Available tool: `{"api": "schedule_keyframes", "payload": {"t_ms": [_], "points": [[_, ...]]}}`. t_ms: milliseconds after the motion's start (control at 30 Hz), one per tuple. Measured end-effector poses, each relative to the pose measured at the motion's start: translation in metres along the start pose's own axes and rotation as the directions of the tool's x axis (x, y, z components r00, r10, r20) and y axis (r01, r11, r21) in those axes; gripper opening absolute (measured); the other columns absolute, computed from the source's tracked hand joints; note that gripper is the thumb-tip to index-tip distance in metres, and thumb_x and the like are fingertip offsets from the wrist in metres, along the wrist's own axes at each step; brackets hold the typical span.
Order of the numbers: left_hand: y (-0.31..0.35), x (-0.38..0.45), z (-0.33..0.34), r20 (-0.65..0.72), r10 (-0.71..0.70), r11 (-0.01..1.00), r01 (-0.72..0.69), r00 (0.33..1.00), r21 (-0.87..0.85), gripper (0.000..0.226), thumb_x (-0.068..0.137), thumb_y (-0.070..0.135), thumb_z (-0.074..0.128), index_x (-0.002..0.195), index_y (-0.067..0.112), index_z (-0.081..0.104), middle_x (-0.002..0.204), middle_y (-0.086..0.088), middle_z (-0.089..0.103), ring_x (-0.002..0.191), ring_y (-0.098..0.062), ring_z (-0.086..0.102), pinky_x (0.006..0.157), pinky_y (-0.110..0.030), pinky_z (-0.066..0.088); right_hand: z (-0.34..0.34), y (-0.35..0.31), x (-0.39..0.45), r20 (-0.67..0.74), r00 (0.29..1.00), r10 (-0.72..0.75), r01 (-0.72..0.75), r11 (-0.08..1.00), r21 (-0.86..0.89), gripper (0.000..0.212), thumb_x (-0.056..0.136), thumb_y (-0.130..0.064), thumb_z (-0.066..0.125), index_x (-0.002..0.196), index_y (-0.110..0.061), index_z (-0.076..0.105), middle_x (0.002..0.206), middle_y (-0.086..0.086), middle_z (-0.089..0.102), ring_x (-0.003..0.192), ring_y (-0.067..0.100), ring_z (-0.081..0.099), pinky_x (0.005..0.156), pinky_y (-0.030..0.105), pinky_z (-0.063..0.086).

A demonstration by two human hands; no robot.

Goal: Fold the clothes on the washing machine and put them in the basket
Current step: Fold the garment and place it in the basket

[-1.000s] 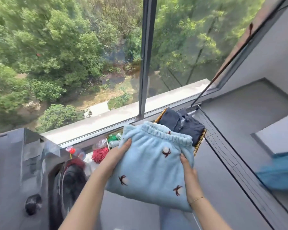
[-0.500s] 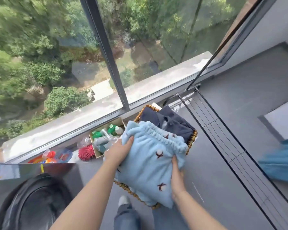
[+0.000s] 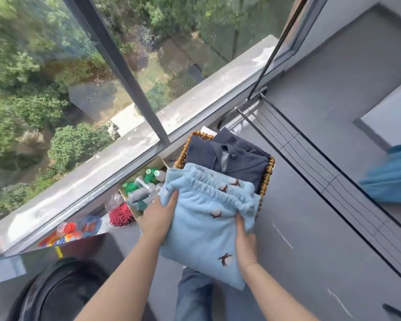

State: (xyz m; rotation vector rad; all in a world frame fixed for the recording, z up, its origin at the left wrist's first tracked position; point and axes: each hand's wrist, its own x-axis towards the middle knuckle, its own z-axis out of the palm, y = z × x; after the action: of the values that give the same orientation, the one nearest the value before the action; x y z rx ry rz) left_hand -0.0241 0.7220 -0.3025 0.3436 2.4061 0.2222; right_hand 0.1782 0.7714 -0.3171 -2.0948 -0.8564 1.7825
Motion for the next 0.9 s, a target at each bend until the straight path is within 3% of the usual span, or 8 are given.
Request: {"api": "schedule_keyframes", "payload": {"t_ms": [67, 133, 200, 267, 433, 567, 733, 900], "points": [[0.008, -0.001, 0.0, -0.197, 0.088, 0.996, -0.084, 0.976, 0.032, 0.062, 0.09, 0.06, 0.046, 0.137, 0.019, 0.043, 0.136, -0.01, 0.05, 0.127, -0.032, 0.044, 0.104, -0.047, 0.03, 0.001, -0.006, -0.003, -0.032, 0.999, -0.043, 0.043, 0.999, -0.018, 0.065, 0.072, -0.072, 0.065, 0.113, -0.023, 0.056, 0.105, -0.006, 0.063, 0.097, 0.016, 0.061, 0.086, 0.032, 0.046], [0.016, -0.011, -0.002, -0.404, 0.366, 0.929, -0.351, 0.838, 0.113, 0.048, 0.093, 0.033, 0.055, 0.137, 0.016, 0.045, 0.138, -0.011, 0.048, 0.129, -0.03, 0.042, 0.107, -0.048, 0.025, -0.001, -0.012, -0.01, -0.206, 0.932, -0.297, 0.256, 0.945, -0.201, 0.06, 0.082, -0.045, 0.072, 0.126, -0.015, 0.044, 0.122, 0.002, 0.052, 0.115, 0.026, 0.051, 0.093, 0.032, 0.038], [0.021, -0.025, 0.003, -0.422, 0.668, 0.728, -0.655, 0.613, 0.2, 0.04, 0.091, 0.027, 0.053, 0.131, 0.021, 0.051, 0.137, -0.006, 0.05, 0.128, -0.025, 0.043, 0.112, -0.051, 0.023, -0.001, -0.021, -0.019, -0.244, 0.715, -0.656, 0.536, 0.737, -0.411, 0.061, 0.085, -0.034, 0.068, 0.135, -0.011, 0.04, 0.139, 0.012, 0.042, 0.13, 0.03, 0.039, 0.107, 0.037, 0.031], [0.021, -0.034, 0.011, -0.252, 0.825, 0.562, -0.779, 0.506, 0.278, 0.045, 0.091, 0.043, 0.047, 0.134, 0.031, 0.052, 0.148, 0.0, 0.042, 0.139, -0.02, 0.033, 0.114, -0.057, 0.015, 0.005, -0.029, -0.016, -0.044, 0.517, -0.855, 0.698, 0.45, -0.557, 0.054, 0.089, -0.038, 0.054, 0.138, -0.017, 0.044, 0.15, 0.011, 0.036, 0.139, 0.026, 0.031, 0.114, 0.036, 0.021], [0.011, -0.016, 0.033, -0.072, 0.764, 0.624, -0.705, 0.642, 0.337, 0.059, 0.088, 0.062, 0.037, 0.143, 0.043, 0.038, 0.158, 0.011, 0.025, 0.149, -0.019, 0.008, 0.114, -0.063, 0.002, 0.033, -0.045, 0.028, 0.136, 0.585, -0.8, 0.585, 0.3, -0.754, 0.052, 0.09, -0.051, 0.036, 0.126, -0.025, 0.062, 0.128, 0.002, 0.061, 0.126, 0.027, 0.049, 0.111, 0.048, 0.027], [0.011, -0.002, 0.049, -0.076, 0.755, 0.626, -0.682, 0.651, 0.378, 0.057, 0.088, 0.06, 0.038, 0.14, 0.04, 0.045, 0.152, 0.009, 0.036, 0.148, -0.022, 0.015, 0.112, -0.066, 0.006, 0.036, -0.043, 0.057, 0.142, 0.58, -0.802, 0.535, 0.244, -0.809, 0.046, 0.088, -0.046, 0.037, 0.1, -0.019, 0.072, 0.089, 0.001, 0.067, 0.088, 0.027, 0.061, 0.081, 0.038, 0.042], [0.009, 0.015, 0.074, -0.087, 0.769, 0.609, -0.683, 0.634, 0.403, 0.055, 0.087, 0.056, 0.039, 0.136, 0.034, 0.051, 0.145, 0.004, 0.047, 0.145, -0.027, 0.022, 0.108, -0.07, 0.01, 0.044, -0.044, 0.089, 0.227, 0.642, -0.732, 0.492, 0.166, -0.855, 0.049, 0.09, -0.044, 0.026, 0.079, -0.021, 0.068, 0.078, -0.002, 0.061, 0.081, 0.024, 0.052, 0.076, 0.037, 0.032], [0.007, 0.024, 0.096, -0.112, 0.787, 0.587, -0.679, 0.607, 0.44, 0.055, 0.084, 0.056, 0.04, 0.135, 0.035, 0.043, 0.145, 0.002, 0.042, 0.145, -0.029, 0.018, 0.108, -0.071, 0.007, 0.042, -0.034, 0.113, 0.258, 0.532, -0.807, 0.568, 0.115, -0.815, 0.036, 0.093, -0.032, 0.036, 0.072, -0.02, 0.062, 0.072, -0.004, 0.054, 0.072, 0.023, 0.049, 0.07, 0.034, 0.028]]}}
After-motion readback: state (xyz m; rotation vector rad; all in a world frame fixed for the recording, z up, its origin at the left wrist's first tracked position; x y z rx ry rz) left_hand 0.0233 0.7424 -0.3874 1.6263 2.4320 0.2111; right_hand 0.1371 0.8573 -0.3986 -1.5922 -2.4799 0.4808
